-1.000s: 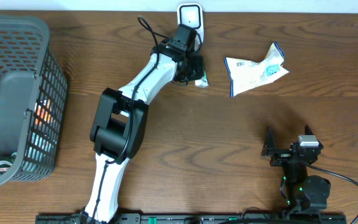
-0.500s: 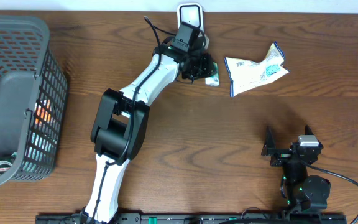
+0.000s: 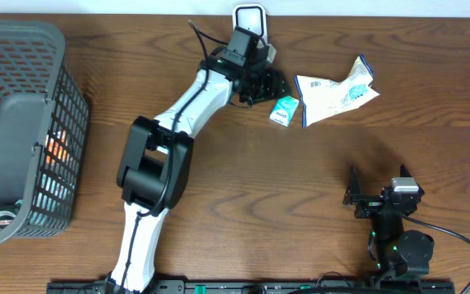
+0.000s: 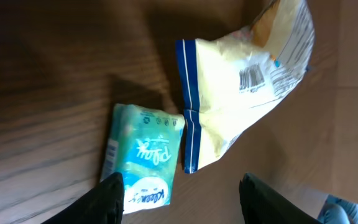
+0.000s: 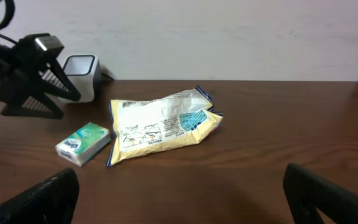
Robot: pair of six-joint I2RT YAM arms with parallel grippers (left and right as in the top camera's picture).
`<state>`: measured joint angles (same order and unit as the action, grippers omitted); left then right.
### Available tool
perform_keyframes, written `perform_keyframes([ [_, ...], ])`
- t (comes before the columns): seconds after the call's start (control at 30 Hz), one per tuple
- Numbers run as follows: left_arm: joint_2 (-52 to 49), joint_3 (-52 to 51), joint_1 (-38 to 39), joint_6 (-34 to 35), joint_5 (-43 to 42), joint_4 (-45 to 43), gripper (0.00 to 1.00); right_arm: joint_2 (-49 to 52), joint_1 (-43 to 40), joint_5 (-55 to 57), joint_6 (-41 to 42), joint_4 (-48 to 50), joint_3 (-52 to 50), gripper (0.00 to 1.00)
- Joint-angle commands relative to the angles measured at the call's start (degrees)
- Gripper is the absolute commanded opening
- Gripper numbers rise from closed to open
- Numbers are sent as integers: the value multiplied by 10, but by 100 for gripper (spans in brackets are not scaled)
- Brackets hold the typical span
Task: Scan the item barcode
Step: 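Carry the small box to the scanner and release it beside the bag, then reach the left gripper into the basket and grasp the green wipes pack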
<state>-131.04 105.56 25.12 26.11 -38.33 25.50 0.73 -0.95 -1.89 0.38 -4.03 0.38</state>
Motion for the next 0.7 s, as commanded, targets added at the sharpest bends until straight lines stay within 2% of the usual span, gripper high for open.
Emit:
perform_keyframes([
  [0.0, 65, 9, -23, 0, -16, -3, 58, -2, -3, -2, 2, -2, -1, 99],
  [0.23, 172, 9, -72, -28, 2, -11, 58, -2, -3, -2, 2, -2, -1, 99],
  [0.47, 290, 9, -159, -30, 102, 0, 58, -2, -3, -2, 2, -2, -1, 99],
  [0.67, 377, 9, -273, -30, 180, 42, 59, -2, -3, -2, 2, -2, -1, 99],
])
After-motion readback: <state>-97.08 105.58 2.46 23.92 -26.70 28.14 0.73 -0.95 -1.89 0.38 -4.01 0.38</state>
